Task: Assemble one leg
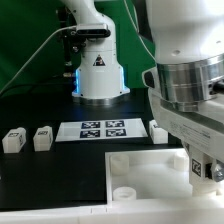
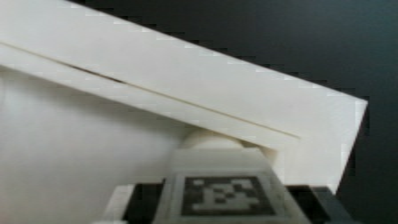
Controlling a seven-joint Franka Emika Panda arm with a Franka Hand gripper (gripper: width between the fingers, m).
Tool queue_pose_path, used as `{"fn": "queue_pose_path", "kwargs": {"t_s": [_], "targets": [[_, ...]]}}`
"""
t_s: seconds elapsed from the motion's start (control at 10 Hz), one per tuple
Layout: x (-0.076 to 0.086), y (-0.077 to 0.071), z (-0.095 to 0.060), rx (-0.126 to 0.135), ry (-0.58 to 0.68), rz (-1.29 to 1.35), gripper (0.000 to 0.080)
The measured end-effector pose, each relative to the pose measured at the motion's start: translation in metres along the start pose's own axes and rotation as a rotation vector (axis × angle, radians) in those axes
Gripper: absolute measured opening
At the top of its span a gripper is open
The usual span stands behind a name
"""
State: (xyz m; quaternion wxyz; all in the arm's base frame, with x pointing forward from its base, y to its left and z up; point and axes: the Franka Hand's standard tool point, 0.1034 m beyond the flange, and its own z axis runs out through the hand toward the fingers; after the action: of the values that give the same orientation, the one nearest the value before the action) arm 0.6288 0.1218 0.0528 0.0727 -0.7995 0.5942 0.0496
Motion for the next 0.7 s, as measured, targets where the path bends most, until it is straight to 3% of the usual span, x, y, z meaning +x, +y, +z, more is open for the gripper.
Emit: {"fn": "queue_pose_path", "kwargs": {"t_s": [0.1, 0.2, 0.3, 0.4, 0.7], "targets": [[0.0, 0.0, 0.001, -0.001, 0.0, -0.008, 0.0345], [0.0, 0.0, 0.001, -0.001, 0.0, -0.009, 0.0345], [0.0, 0.0, 0.001, -0.001, 0.0, -0.037, 0.0541], [0.0, 0.0, 0.001, -0.001, 0.0, -0.082, 0.0619], [-0.013, -0.002, -0.013, -0.021, 0.057, -0.44, 0.0643]]}}
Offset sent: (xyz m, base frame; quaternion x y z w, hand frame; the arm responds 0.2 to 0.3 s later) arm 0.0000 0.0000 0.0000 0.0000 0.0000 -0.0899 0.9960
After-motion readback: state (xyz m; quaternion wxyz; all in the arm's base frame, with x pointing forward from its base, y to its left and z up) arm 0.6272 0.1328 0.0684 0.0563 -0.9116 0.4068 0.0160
